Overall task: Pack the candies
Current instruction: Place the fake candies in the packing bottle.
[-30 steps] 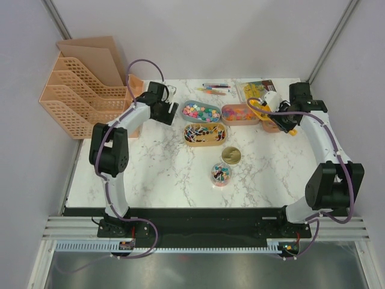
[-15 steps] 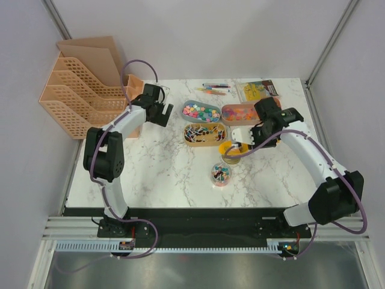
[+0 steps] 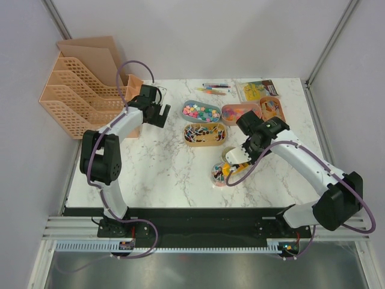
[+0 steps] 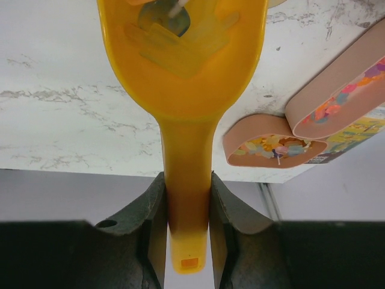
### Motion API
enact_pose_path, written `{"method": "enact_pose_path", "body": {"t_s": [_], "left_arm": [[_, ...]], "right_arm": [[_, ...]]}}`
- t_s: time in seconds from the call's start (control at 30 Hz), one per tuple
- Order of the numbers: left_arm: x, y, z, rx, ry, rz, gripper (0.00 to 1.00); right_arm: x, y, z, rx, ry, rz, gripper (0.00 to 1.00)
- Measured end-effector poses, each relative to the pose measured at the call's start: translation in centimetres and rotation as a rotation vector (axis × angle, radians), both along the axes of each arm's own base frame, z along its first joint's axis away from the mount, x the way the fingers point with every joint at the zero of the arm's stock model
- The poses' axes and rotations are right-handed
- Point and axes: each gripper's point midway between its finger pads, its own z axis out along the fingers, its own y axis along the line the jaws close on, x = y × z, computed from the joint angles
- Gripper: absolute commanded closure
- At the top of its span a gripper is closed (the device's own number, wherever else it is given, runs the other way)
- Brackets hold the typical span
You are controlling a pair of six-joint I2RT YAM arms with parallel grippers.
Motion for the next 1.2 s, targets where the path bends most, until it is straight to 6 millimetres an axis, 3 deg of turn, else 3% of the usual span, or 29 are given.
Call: {"method": "enact_pose_path", "body": {"t_s": [0.37,0.7,1.2], "left_arm": [[0.0,-0.1,0.1,-0.015,-0.002,0.018,0.0],[0.0,-0.3,1.1,-0.043,-0.026,0.041,0.0],[0.3,-0.5,1.7,-0.064,-0.047,0.056,0.0]], "right_arm": [[0.2,1.0,-0.6,-0.195,-0.046,0.011,1.0],[0.7,0.9,0.4,-0.316,-0.114,-0.074,1.0],[0.7,0.1,1.5,-0.374,-0.173,-0.119,1.0]]}}
